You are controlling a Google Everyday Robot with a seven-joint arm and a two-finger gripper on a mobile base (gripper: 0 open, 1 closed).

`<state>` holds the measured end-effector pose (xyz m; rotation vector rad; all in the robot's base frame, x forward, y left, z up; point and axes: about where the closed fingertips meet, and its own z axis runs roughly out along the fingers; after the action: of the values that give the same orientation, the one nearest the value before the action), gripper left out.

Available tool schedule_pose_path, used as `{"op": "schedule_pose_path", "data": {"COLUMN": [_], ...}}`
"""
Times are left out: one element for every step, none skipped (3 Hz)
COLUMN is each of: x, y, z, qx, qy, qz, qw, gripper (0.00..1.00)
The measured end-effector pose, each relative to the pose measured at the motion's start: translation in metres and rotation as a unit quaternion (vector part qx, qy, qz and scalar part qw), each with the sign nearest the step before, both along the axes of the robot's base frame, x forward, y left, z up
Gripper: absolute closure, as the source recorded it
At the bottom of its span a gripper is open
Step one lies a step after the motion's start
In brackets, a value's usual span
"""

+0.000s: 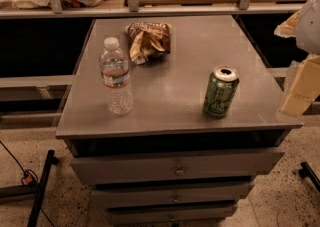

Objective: Move brown chip bag near green can

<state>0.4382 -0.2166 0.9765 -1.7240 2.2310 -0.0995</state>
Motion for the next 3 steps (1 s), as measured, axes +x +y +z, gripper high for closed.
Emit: {"op": "schedule_pose_path", "data": {"x": [0.008,0.038,0.093], "y": [0.003,0.009,0.032], "z": [0.003,0.006,0.011], "qx": [0.003,0.014,0.04], "qy": [-0.007,-0.011,-0.021], "qz": [0.003,0.008,0.013], "qw": [1.0,0.9998,0.9989], "gripper": [0.0,0.0,0.0]}}
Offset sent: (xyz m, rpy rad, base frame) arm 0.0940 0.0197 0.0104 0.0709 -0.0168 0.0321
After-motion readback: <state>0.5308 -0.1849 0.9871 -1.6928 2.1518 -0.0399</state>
